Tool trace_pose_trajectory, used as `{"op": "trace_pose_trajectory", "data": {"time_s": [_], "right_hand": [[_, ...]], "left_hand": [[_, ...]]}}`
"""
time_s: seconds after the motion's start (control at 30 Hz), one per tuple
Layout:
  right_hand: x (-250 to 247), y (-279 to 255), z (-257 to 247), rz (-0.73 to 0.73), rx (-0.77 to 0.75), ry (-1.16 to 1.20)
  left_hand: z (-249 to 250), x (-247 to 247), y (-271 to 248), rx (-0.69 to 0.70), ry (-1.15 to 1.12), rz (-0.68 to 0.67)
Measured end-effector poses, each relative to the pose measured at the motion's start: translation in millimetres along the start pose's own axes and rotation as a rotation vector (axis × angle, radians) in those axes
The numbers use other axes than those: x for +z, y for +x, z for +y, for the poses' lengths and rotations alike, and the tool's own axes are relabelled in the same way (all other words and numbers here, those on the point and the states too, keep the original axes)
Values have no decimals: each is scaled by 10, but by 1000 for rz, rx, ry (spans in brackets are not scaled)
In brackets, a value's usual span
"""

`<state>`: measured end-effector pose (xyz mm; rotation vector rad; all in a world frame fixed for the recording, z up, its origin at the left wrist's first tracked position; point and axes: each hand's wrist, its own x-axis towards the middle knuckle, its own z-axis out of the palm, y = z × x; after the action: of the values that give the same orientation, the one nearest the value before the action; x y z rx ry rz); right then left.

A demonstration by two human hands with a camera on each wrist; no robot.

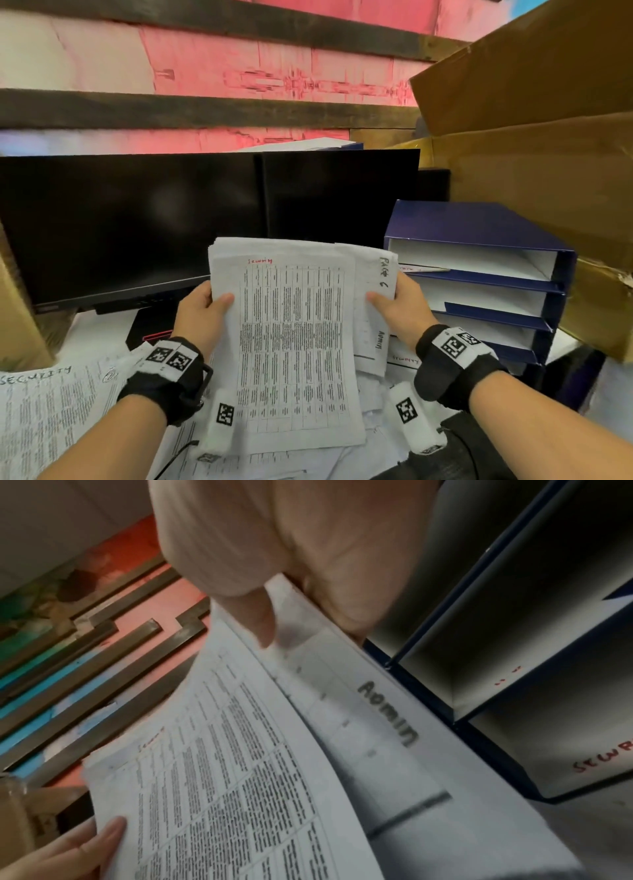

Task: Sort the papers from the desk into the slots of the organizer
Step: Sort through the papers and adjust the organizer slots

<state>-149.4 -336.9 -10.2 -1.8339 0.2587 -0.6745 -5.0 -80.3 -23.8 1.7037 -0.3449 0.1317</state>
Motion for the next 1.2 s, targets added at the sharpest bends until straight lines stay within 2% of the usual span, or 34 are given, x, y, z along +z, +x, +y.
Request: {"op": "trace_pose_trajectory", "data": {"time_s": [0.13,0.27,0.4,0.5,0.6,0.67,0.77,0.87,0.97,1.1,1.2], "right_hand": [[66,4,48,-115,80,-112],[-21,4,9,-36,102,-115],[-265,73,-237,-22,34,-132],[-502,76,-378,-25,18,35],[-690,-65,-301,-95,106,256],[-829,-230,-132,-168,198,174],[-1000,-538,98,-242,302,-54],[-1137,-678,210,-107,325,-151],[-1329,-708,251,21,417,-30],[-1596,-829,287,-26,533,-85],[-1711,-936,395,-47,577,-103]], "left_hand": [[9,65,-47,-3,86,-33],[-15,43,-69,-49,44,17],[117,-4,1,-49,27,-73],[226,59,-16,-33,-11,-78],[276,220,-80,-56,-90,-4],[258,353,-133,-90,-114,28],[202,545,-215,-151,-108,-8],[163,742,-283,-178,-31,-82],[124,934,-388,-216,39,-167],[35,1076,-523,-259,51,-250],[-59,1118,-573,-233,135,-257]]}}
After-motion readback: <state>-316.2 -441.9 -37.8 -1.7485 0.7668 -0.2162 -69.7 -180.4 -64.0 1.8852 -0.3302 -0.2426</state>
